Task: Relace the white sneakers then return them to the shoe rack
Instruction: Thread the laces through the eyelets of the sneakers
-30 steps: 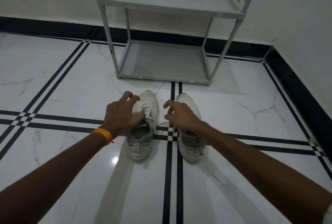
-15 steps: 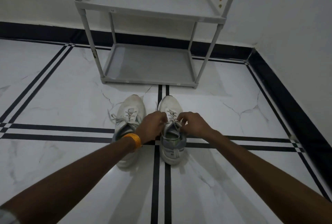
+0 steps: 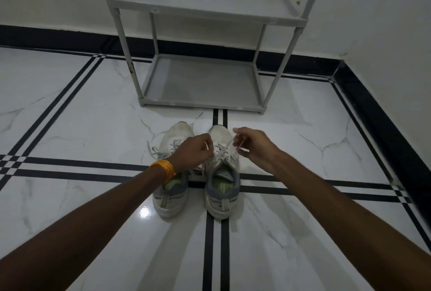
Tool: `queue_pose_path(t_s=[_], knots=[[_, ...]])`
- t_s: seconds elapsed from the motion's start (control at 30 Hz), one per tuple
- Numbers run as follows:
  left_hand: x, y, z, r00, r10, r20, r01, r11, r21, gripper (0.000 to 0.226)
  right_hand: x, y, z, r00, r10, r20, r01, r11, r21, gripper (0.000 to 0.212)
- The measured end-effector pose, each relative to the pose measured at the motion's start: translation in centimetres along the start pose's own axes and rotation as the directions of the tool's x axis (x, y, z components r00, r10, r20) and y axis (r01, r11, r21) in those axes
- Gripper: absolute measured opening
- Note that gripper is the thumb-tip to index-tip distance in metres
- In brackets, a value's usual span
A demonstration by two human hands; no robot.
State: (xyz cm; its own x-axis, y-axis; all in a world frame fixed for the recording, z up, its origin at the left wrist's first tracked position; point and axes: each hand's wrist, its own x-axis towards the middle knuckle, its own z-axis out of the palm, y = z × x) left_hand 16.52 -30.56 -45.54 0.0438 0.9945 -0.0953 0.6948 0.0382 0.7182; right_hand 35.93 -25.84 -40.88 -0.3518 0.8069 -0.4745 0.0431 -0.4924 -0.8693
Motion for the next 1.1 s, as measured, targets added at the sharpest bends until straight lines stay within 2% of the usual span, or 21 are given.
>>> queue_pose_path(t_s=[0.1,0.17,0.23,0.27,0.3,0.33,0.37,0.4,0.43,0.47,0.5,0.57,0.63,0.67,0.77,0.83,0.9,0.97,1.03,1.1], knots=[[0.1,0.0,-0.5,1.0,0.009,0.001,-0.009,1.0,0.021,0.01,0.3,-2.1,-1.6,0.998,0.009,-0.061,0.015,0.925,0.379,0.028],[0.1,0.0,-0.5,1.0,0.018,0.018,-0.019,0.998,0.064,0.014,0.8,-3.0,-2.8,0.989,0.035,-0.146,0.041,0.873,0.486,0.022],[-0.1,0.0,-0.4,0.999,0.011,0.044,-0.016,0.995,0.103,0.019,1.3,-2.5,-3.7,0.962,0.084,-0.259,0.008,0.942,0.335,0.01],[-0.1,0.0,-0.4,0.999,0.006,0.053,-0.012,0.993,0.12,0.02,1.6,-1.8,-4.1,0.938,0.108,-0.329,-0.044,0.979,0.197,0.003],[-0.2,0.0,-0.4,0.998,0.004,0.058,-0.012,0.991,0.133,0.02,1.8,-0.9,-4.4,0.904,0.12,-0.41,-0.104,0.993,0.061,0.006],[-0.2,0.0,-0.4,0.998,0.007,0.059,-0.016,0.99,0.143,0.019,2.1,0.3,-4.8,0.864,0.107,-0.491,-0.172,0.981,-0.09,0.016],[-0.3,0.0,-0.4,0.998,0.013,0.061,-0.022,0.989,0.149,0.019,2.1,1.4,-5.0,0.825,0.042,-0.564,-0.241,0.928,-0.285,0.031],[-0.4,0.1,-0.5,0.998,0.022,0.063,-0.031,0.988,0.154,0.018,2.0,2.1,-5.1,0.798,-0.082,-0.596,-0.305,0.799,-0.518,0.048],[-0.5,0.1,-0.5,0.998,0.03,0.064,-0.039,0.987,0.158,0.017,1.9,2.7,-5.0,0.815,-0.217,-0.538,-0.307,0.625,-0.718,0.059],[-0.5,0.2,-0.5,0.997,0.036,0.061,-0.045,0.986,0.159,0.016,1.6,2.9,-4.6,0.864,-0.31,-0.397,-0.22,0.478,-0.85,0.059],[-0.5,0.2,-0.4,0.998,0.038,0.053,-0.046,0.986,0.16,0.013,1.3,2.8,-4.0,0.913,-0.331,-0.238,-0.081,0.425,-0.902,0.05],[-0.6,0.4,-0.2,0.999,0.042,0.03,-0.046,0.985,0.167,0.011,0.5,2.4,-2.5,0.967,-0.253,0.01,0.125,0.44,-0.889,0.03],[-0.5,0.5,0.0,0.998,0.044,0.04,-0.051,0.98,0.195,0.012,0.1,2.1,-1.2,0.971,-0.199,0.132,0.203,0.403,-0.892,0.021],[-0.5,0.5,0.1,0.997,0.043,0.058,-0.055,0.973,0.223,0.014,0.1,2.0,-0.8,0.972,-0.177,0.154,0.213,0.382,-0.899,0.017],[-0.7,0.6,0.1,0.993,0.063,0.1,-0.093,0.936,0.338,0.018,0.1,1.9,-0.3,0.984,-0.126,0.128,0.169,0.405,-0.899,0.005],[-1.1,0.9,0.3,0.989,0.098,0.108,-0.133,0.907,0.399,0.022,0.1,1.9,-0.1,0.987,-0.116,0.113,0.149,0.379,-0.913,0.003],[-1.4,1.3,0.6,0.988,0.107,0.113,-0.145,0.9,0.411,0.021,0.3,2.1,0.3,0.987,-0.125,0.104,0.139,0.32,-0.937,0.004],[-1.5,1.5,0.9,0.99,0.097,0.106,-0.13,0.923,0.363,0.017,0.3,2.5,0.6,0.984,-0.164,0.063,0.113,0.315,-0.943,0.001],[-1.4,1.6,1.1,0.995,0.056,0.088,-0.076,0.964,0.254,0.015,0.0,2.8,0.9,0.988,-0.153,-0.011,0.05,0.393,-0.918,0.002],[-1.5,1.6,1.4,0.996,-0.026,0.088,0.016,0.993,0.115,0.014,-0.2,3.1,1.1,0.992,-0.077,-0.096,-0.04,0.538,-0.842,0.001]])
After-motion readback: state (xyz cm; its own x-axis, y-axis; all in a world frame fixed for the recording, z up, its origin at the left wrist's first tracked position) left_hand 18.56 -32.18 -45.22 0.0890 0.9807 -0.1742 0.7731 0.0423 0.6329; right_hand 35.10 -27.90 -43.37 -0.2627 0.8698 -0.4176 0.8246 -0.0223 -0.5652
